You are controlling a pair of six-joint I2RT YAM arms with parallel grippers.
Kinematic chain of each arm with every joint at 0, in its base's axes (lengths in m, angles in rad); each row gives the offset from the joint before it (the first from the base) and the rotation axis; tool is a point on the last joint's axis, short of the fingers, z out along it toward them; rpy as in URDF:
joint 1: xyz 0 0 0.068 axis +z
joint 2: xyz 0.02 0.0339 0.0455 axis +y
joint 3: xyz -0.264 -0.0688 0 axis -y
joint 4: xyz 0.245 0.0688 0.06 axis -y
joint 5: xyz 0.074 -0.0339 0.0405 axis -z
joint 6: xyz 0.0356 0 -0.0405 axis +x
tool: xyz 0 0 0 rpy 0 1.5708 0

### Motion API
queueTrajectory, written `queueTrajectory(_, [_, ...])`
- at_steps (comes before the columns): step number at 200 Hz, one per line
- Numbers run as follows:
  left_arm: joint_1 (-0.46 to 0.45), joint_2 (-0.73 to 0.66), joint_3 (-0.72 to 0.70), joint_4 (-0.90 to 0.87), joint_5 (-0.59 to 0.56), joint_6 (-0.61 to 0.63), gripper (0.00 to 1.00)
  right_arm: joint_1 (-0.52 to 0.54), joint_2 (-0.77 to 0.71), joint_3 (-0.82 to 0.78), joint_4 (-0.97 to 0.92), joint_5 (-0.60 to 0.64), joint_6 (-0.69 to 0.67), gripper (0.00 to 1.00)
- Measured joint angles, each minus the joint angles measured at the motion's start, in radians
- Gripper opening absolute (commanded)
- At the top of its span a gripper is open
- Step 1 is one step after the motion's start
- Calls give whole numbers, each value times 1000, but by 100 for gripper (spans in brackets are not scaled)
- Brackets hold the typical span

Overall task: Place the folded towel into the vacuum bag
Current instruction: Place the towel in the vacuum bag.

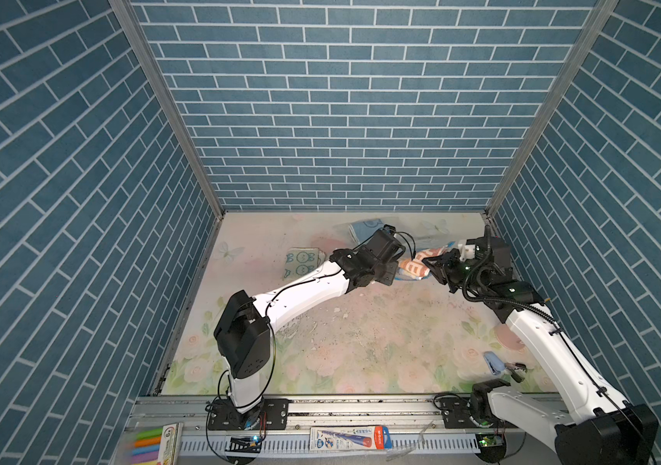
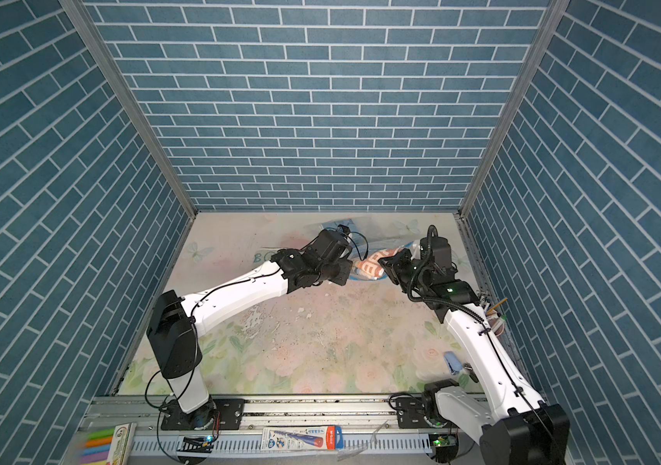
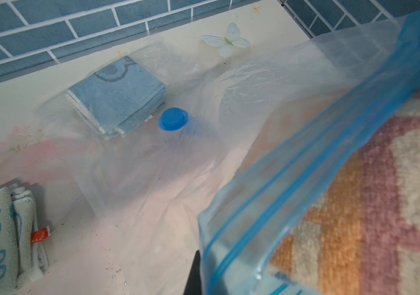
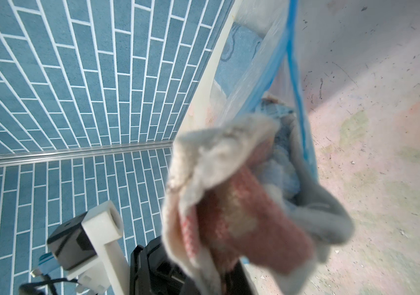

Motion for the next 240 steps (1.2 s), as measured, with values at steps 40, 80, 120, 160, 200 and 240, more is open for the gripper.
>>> queueTrajectory(40, [0, 12, 22, -1, 7, -14, 0, 25, 36, 0, 44, 10, 17, 0])
queueTrajectory(80, [0, 12, 24, -2, 8, -15, 0, 40, 77, -4, 75, 37, 18, 0])
queueTrajectory(120, [-2, 12, 24, -2, 2, -14, 0, 48, 105, -28, 85, 40, 18, 0])
queueTrajectory(160, [-2, 12, 24, -7, -4, -14, 0, 60, 110, -26, 78, 24, 7, 36])
queueTrajectory(200, [-2, 11, 28, -10, -5, -10, 0, 61, 97, -26, 50, 22, -5, 37])
queueTrajectory(240, [-2, 10, 28, -17, -12, -4, 0, 57, 93, 1, 22, 22, -23, 42])
